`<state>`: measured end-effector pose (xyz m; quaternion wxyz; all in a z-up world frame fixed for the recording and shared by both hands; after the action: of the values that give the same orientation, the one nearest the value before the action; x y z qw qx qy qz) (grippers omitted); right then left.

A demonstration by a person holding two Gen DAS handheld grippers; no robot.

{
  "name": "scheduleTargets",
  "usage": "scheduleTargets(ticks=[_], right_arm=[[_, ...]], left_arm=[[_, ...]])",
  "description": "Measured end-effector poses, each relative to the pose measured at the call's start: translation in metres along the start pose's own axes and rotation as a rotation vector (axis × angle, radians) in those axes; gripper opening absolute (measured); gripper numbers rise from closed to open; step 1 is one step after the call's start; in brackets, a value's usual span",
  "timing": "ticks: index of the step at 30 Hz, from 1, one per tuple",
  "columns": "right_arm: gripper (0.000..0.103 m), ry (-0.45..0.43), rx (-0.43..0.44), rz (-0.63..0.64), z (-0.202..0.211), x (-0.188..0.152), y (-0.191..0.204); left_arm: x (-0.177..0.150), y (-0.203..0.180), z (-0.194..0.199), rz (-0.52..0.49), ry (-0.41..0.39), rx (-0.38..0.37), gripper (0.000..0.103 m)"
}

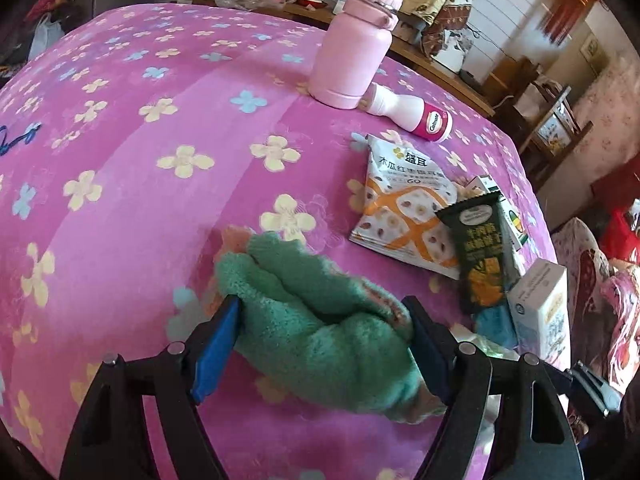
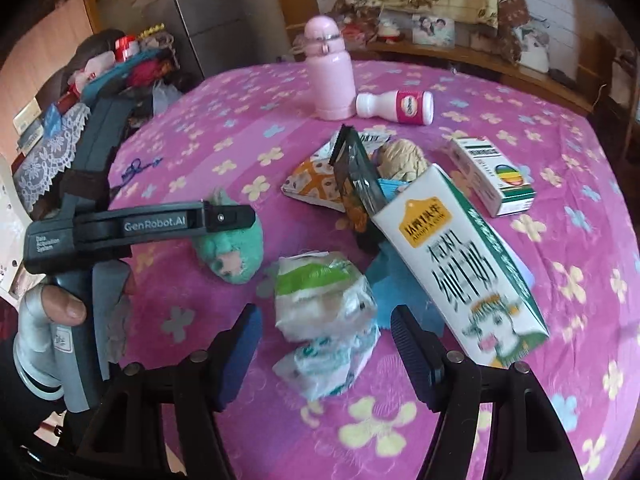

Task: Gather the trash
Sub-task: 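Grasp the green cloth with the left tool while the right tool grasps the plastic bag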

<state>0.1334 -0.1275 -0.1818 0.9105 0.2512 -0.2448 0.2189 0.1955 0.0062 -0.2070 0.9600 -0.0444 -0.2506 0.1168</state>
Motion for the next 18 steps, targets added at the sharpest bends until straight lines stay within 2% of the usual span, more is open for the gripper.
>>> scheduleTargets(ticks=[2,4,7,10,14,15,17,18], right_arm=[[0.07,0.007,0.004,0.0,-0.004,0.003,-0.001],[0.07,0.023,0.004,0.022,-0.009,0.006,0.001],[0.07,0.058,0.01,0.045,-0.02,0.008,0.007],[0.07,0.132,0.021,0.036,-0.038,0.003,0.012],[0.07,0.165,0.193,-0.025,-0.046,-0.009,0.039],[0.07,0.164,0.194,-0.024,-0.046,-0.01,0.041],[0.07,0.141,0.125,-0.008,-0.043,-0.008,0.036],[0.07,0.132,0.107,-0.005,-0.042,-0.007,0.034]], left_arm=[[-0.002,-0.002,0.003,-0.054,-0.004,0.005,0.07],[-0.002,-0.002,0.01,-0.1,-0.007,-0.029,0.052],[-0.005,0.001,0.02,-0.149,0.006,-0.051,0.044],[-0.013,0.008,0.029,-0.21,0.017,-0.038,0.043],[-0.026,0.02,0.036,-0.257,0.047,-0.051,0.043],[-0.027,0.022,0.037,-0.253,0.053,-0.06,0.043],[-0.027,0.025,0.04,-0.251,0.065,-0.073,0.049],[-0.027,0.027,0.041,-0.241,0.066,-0.075,0.056]])
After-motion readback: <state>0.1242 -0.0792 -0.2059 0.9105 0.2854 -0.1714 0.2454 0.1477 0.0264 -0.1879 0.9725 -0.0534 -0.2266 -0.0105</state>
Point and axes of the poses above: each gripper's, at about its wrist camera, not at the fingertips, and z roughly against the way its jaws point, y to its left, x to its top, the point moved 10 cm from there along -z, roughly the way its jaws point, and after that the axes turned 12 degrees about x, right-handed, at the moved point
